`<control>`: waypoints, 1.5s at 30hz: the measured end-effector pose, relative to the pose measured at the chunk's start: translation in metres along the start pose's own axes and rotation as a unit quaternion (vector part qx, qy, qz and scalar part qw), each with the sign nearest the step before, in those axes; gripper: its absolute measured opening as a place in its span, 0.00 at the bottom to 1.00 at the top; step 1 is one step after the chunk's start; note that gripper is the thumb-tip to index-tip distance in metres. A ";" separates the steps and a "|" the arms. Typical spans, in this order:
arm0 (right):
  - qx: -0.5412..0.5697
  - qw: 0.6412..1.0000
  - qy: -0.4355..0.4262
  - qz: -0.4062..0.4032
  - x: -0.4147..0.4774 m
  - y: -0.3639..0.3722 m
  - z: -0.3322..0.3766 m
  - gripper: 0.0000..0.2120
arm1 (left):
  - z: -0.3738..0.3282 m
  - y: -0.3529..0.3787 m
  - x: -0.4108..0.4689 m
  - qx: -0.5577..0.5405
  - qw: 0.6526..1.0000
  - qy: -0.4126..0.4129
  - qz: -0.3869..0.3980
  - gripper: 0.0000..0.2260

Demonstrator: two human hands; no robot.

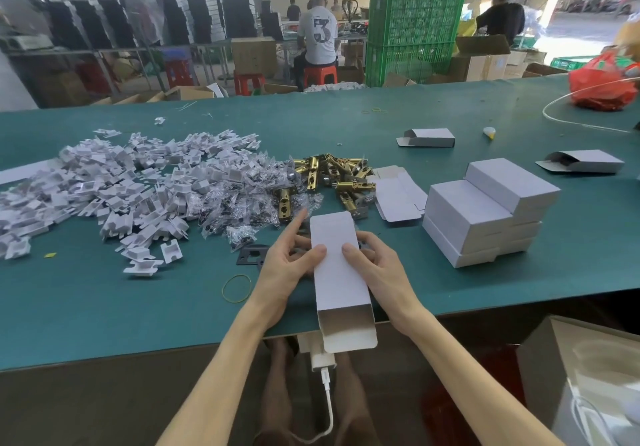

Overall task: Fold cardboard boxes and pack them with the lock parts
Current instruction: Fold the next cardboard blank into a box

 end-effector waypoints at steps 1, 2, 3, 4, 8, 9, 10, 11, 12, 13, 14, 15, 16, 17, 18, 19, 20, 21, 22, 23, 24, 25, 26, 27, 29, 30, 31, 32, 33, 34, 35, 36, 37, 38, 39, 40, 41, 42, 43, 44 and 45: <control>0.002 1.000 0.000 0.001 0.000 0.000 0.000 0.09 | 0.000 0.000 0.000 0.001 1.000 0.002 0.007 0.29; 0.003 1.000 0.000 0.002 -0.001 -0.001 0.000 0.09 | 0.000 0.000 0.000 0.005 1.000 0.004 0.016 0.27; 0.003 1.000 -0.001 0.003 -0.001 -0.001 0.001 0.09 | 0.000 0.000 0.000 0.008 1.000 0.004 0.023 0.23; 0.002 1.000 -0.001 0.005 -0.001 -0.002 0.001 0.10 | 0.000 0.001 -0.001 0.010 1.000 0.002 0.027 0.20; 0.009 1.000 0.000 0.010 -0.002 -0.002 0.002 0.10 | -0.001 0.001 -0.003 0.006 1.000 -0.014 0.024 0.16; 0.012 1.000 0.001 0.012 -0.002 -0.003 0.003 0.10 | -0.001 0.002 -0.003 0.008 1.000 -0.013 0.024 0.16; 0.014 1.000 0.001 0.013 -0.003 -0.003 0.003 0.10 | -0.002 0.002 -0.003 0.011 1.000 -0.013 0.024 0.16; 0.017 1.000 0.001 0.014 -0.003 -0.003 0.004 0.10 | -0.002 0.002 -0.004 0.014 0.999 -0.012 0.026 0.17; 0.021 1.000 0.001 0.016 -0.003 -0.003 0.004 0.10 | -0.002 0.002 -0.004 0.019 0.999 -0.011 0.031 0.18; 0.027 0.999 0.001 0.018 -0.003 -0.004 0.004 0.10 | -0.002 0.002 -0.004 0.023 0.999 -0.011 0.036 0.19; 0.031 0.999 0.002 0.018 -0.003 -0.004 0.005 0.10 | -0.002 0.002 -0.004 0.026 0.999 -0.011 0.041 0.19; 0.032 0.999 0.003 0.018 -0.004 -0.005 0.005 0.09 | -0.002 0.002 -0.004 0.026 0.999 -0.011 0.044 0.19; 0.031 0.999 0.003 0.016 -0.004 -0.004 0.005 0.09 | -0.002 0.002 -0.004 0.024 0.999 -0.013 0.046 0.19; 0.028 1.000 0.003 0.013 -0.004 -0.004 0.005 0.09 | -0.002 0.002 -0.004 0.021 0.999 -0.014 0.048 0.20; 0.026 1.000 0.002 0.010 -0.004 -0.004 0.005 0.09 | -0.002 0.003 -0.004 0.017 0.999 -0.015 0.050 0.20; 0.025 1.000 0.002 0.008 -0.004 -0.004 0.005 0.09 | -0.002 0.003 -0.005 0.013 0.999 -0.015 0.050 0.20; 0.028 1.000 0.002 0.007 -0.004 -0.004 0.005 0.09 | -0.002 0.003 -0.005 0.011 0.999 -0.014 0.050 0.20; 0.031 0.999 0.003 0.007 -0.004 -0.004 0.005 0.09 | -0.002 0.003 -0.005 0.008 0.999 -0.012 0.049 0.20; 0.035 0.999 0.005 0.007 -0.004 -0.004 0.005 0.09 | -0.002 0.003 -0.005 0.007 0.999 -0.011 0.048 0.19; 0.036 0.999 0.006 0.006 -0.004 -0.004 0.005 0.10 | -0.002 0.003 -0.004 0.004 0.999 -0.010 0.047 0.19; 0.035 0.999 0.008 0.004 -0.004 -0.004 0.004 0.10 | -0.002 0.003 -0.004 0.001 0.999 -0.010 0.047 0.18; 0.031 0.999 0.009 0.000 -0.004 -0.004 0.004 0.11 | -0.002 0.003 -0.004 -0.002 0.999 -0.010 0.047 0.18; 0.025 1.000 0.011 -0.005 -0.003 -0.004 0.003 0.12 | -0.003 0.003 -0.004 -0.005 0.999 -0.010 0.048 0.19; 0.018 1.000 0.014 -0.009 -0.003 -0.004 0.002 0.14 | -0.003 0.003 -0.004 -0.008 0.999 -0.010 0.049 0.19; 0.021 1.000 0.021 -0.008 -0.003 -0.005 0.001 0.18 | -0.003 0.003 -0.004 -0.013 0.998 -0.010 0.054 0.19; 0.032 0.999 0.024 -0.003 -0.003 -0.005 0.001 0.18 | -0.003 0.003 -0.004 -0.013 0.998 -0.010 0.055 0.19; 0.043 0.999 0.026 0.003 -0.003 -0.005 0.001 0.18 | -0.003 0.003 -0.004 -0.013 0.998 -0.010 0.056 0.18; 0.049 0.998 0.025 0.006 -0.003 -0.005 0.002 0.18 | -0.003 0.003 -0.004 -0.014 0.998 -0.009 0.056 0.18; 0.052 0.998 0.024 0.009 -0.003 -0.005 0.002 0.18 | -0.003 0.003 -0.004 -0.014 0.998 -0.009 0.056 0.18; 0.052 0.998 0.023 0.010 -0.003 -0.005 0.002 0.17 | -0.003 0.003 -0.004 -0.015 0.998 -0.008 0.056 0.18; 0.050 0.998 0.022 0.010 -0.002 -0.005 0.002 0.17 | -0.003 0.003 -0.004 -0.016 0.998 -0.007 0.056 0.18; 0.049 0.999 0.021 0.009 -0.002 -0.005 0.002 0.17 | -0.002 0.003 -0.004 -0.016 0.998 -0.005 0.054 0.18; 0.048 0.999 0.021 0.009 -0.002 -0.004 0.001 0.17 | -0.002 0.002 -0.003 -0.015 0.999 -0.003 0.051 0.18; 0.046 0.999 0.021 0.008 -0.002 -0.004 0.001 0.16 | -0.001 0.002 -0.003 -0.016 0.999 -0.001 0.049 0.18; 0.046 0.999 0.022 0.007 -0.002 -0.004 0.001 0.16 | -0.001 0.002 -0.003 -0.020 0.999 -0.001 0.047 0.18; 0.046 0.999 0.022 0.006 -0.002 -0.004 0.001 0.16 | -0.002 0.002 -0.003 -0.027 0.998 -0.001 0.048 0.19; 0.045 0.999 0.022 0.005 -0.002 -0.004 0.001 0.16 | -0.002 0.001 -0.003 -0.037 0.998 -0.002 0.049 0.19; 0.042 0.999 0.021 0.003 -0.002 -0.004 0.001 0.15 | -0.002 0.001 -0.003 -0.046 0.998 -0.004 0.052 0.20; 0.038 0.999 0.020 0.001 -0.001 -0.004 0.001 0.15 | -0.002 0.001 -0.002 -0.052 0.997 -0.005 0.055 0.20; 0.035 0.999 0.018 -0.001 -0.001 -0.004 0.001 0.15 | -0.001 0.000 -0.002 -0.056 0.997 -0.006 0.057 0.20; 0.034 0.999 0.016 -0.001 -0.002 -0.004 0.001 0.15 | -0.001 0.000 -0.002 -0.060 0.997 -0.007 0.058 0.20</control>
Point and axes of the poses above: each hand's wrist, its own x-axis towards the middle knuckle, its own y-axis out of the palm, z = x × y, the point moved 1 cm from there along x, towards the middle knuckle, and after that the axes turned 4 degrees about -x, right-handed, at the moved point
